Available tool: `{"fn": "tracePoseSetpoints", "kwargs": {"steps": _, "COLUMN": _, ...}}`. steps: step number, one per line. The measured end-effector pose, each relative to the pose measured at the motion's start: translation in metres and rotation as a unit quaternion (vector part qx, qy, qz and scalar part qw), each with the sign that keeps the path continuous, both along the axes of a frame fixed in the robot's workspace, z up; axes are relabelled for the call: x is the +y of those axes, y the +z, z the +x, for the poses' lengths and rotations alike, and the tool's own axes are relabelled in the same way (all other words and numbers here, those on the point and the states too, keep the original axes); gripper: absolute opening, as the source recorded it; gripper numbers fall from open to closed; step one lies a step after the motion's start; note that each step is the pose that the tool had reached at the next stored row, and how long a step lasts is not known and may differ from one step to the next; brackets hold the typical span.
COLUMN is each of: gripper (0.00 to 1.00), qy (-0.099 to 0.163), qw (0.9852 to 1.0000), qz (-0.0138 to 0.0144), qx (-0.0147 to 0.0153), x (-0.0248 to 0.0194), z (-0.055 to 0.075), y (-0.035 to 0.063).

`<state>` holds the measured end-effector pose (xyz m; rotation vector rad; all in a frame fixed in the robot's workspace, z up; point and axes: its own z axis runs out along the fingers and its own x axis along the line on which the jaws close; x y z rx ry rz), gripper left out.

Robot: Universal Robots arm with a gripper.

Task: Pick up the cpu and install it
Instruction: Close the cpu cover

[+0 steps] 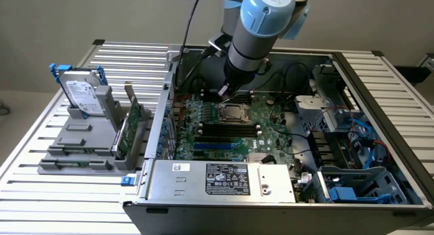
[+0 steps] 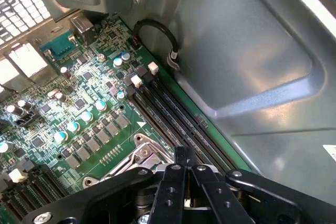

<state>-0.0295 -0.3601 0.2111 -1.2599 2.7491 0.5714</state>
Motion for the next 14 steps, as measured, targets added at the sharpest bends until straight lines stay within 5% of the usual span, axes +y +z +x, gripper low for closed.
{"fn": "tracePoseSetpoints", "kwargs": {"steps": 7, "gripper": 0.11, "qy": -0.004, "qw": 1.0000, "qz": 0.0000, "qx": -0.0033, "x": 0.0000, "z": 0.008, "y": -0.0083}}
{"fn": "tracePoseSetpoints", "kwargs": {"steps": 14, "gripper": 0.11, "qy": -0.022, "qw": 0.9998, "qz": 0.0005, "qx": -0.0034, "x": 0.0006, "z": 0.011, "y": -0.0162}}
